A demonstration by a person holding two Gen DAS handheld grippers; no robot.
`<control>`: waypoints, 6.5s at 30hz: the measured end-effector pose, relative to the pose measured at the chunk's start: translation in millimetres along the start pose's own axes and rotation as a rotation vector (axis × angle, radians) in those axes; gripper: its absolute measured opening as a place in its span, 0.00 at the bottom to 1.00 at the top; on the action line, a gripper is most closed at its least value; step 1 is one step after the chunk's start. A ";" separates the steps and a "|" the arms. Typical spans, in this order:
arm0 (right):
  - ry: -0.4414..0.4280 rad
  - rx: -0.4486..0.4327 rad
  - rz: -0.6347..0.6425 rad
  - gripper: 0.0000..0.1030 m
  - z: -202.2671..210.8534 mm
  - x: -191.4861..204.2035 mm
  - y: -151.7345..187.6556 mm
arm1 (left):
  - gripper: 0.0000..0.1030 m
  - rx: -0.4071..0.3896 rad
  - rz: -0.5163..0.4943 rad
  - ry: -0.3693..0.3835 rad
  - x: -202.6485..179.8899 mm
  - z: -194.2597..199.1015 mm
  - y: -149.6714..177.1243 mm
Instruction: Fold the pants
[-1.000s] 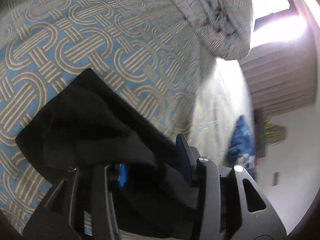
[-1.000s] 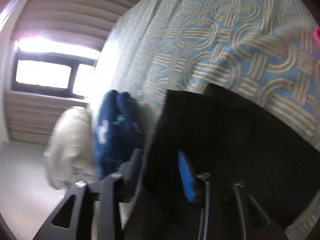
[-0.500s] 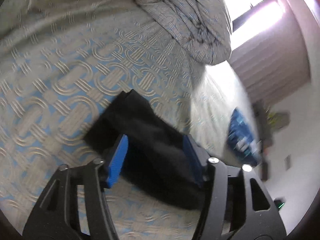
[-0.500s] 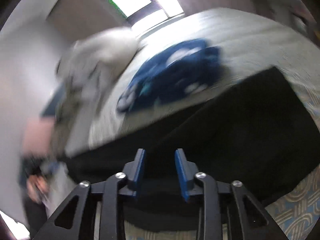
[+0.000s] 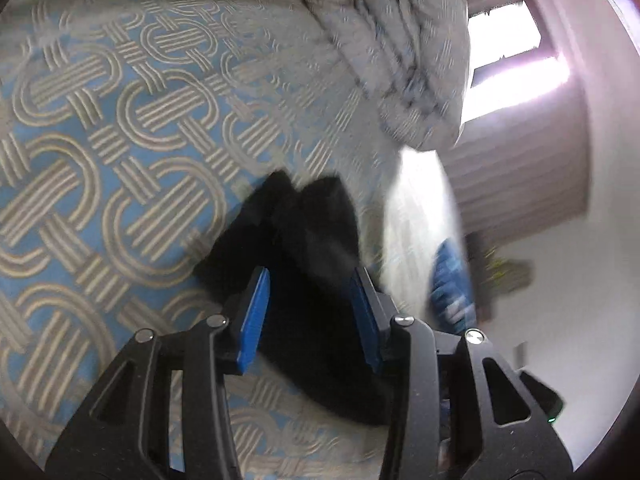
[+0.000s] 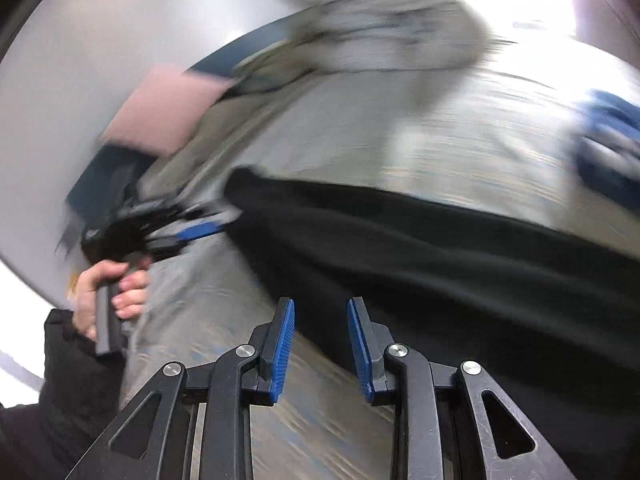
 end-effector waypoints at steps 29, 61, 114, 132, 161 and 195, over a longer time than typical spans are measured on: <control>0.158 -0.059 0.036 0.06 -91.7 57.4 -91.0 | 0.61 -0.154 -0.016 0.267 26.3 9.2 -9.3; -0.300 0.373 -0.230 0.13 -130.4 23.9 -92.6 | 0.04 -0.219 0.036 0.162 16.5 -3.6 14.4; 0.300 -0.196 -0.206 0.37 166.3 -120.7 -33.6 | 0.10 -0.212 -0.157 -0.065 -65.9 18.0 27.9; 0.486 0.089 0.259 0.43 100.0 -189.0 -14.3 | 0.35 -0.151 -0.132 -0.363 -21.7 24.0 51.2; 0.512 0.162 0.314 0.01 77.9 -196.9 -32.8 | 0.16 0.017 -0.275 -0.109 -71.4 -91.3 80.1; 0.280 0.263 0.352 0.02 -0.3 -131.3 -51.7 | 0.16 -0.022 -0.225 -0.062 -65.0 -86.7 77.2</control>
Point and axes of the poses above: each gripper's, at about its wrist camera, not at the fingertips, and z roughly against the way its jaws point, x to its left, y to its underside, the point moved 5 cm from there along -z, roughly the way its jaws point, and after that the axes turned 15 degrees about -z, right-handed, at the moved point
